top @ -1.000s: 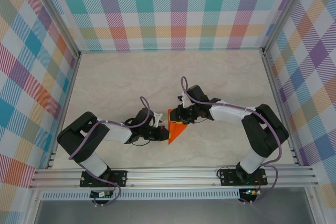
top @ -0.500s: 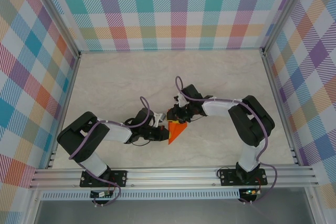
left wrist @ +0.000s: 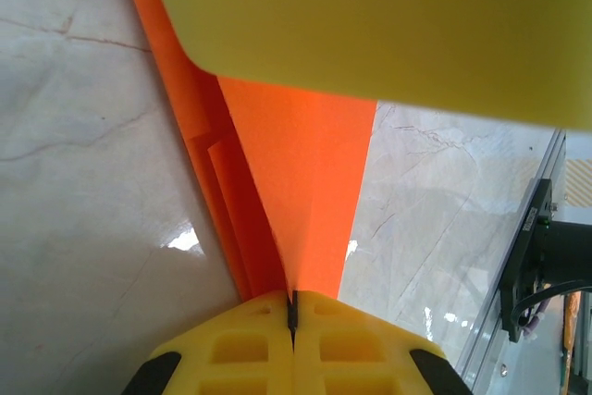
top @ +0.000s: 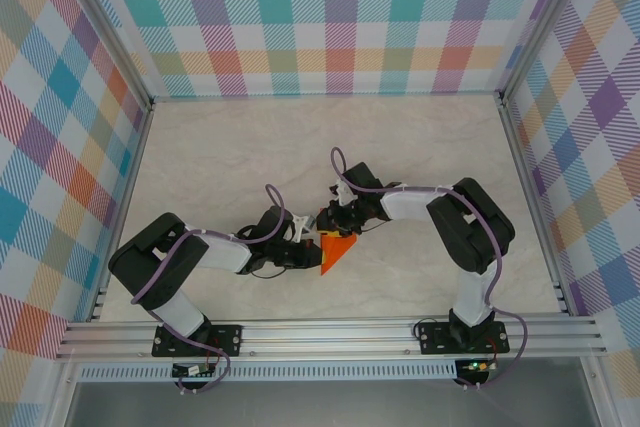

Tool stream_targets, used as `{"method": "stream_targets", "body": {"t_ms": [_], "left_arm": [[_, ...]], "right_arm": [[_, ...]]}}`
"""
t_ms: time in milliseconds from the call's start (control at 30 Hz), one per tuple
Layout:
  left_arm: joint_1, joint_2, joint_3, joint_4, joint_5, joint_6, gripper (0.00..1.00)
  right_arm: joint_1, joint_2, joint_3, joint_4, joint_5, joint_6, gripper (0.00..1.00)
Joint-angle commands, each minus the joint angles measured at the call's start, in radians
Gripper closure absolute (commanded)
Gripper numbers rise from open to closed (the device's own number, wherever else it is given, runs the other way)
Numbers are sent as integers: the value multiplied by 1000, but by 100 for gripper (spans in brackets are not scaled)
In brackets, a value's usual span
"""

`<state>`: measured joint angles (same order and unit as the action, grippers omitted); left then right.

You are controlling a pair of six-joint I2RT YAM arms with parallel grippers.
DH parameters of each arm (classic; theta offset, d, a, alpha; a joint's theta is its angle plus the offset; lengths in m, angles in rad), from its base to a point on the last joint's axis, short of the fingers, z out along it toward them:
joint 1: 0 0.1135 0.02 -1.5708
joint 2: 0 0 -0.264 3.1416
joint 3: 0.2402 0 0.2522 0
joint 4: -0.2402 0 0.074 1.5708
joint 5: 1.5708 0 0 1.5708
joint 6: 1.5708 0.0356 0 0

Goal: Fold a paper plane with a square sheet of paper (pick it up from the middle)
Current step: Fourth fold the wing at the center of the table.

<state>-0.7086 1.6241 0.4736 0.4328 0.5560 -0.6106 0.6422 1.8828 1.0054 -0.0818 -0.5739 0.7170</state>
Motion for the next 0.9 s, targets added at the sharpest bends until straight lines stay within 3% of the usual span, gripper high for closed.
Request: {"method": "stream_targets", "body": {"t_ms": [0,400,867], "left_arm": [[-7,42,-31,-52,-46,-26,100],[-8,76,-41,-51,-73,-92,100],[-7,97,-21,-71,-71,-101,100]], "right_arm": [[-12,17,17,14,-32,-33,72],[-30,-110,-24,-28,3,-68,70],[-30,-27,-18,30,-103,-48,70]]}}
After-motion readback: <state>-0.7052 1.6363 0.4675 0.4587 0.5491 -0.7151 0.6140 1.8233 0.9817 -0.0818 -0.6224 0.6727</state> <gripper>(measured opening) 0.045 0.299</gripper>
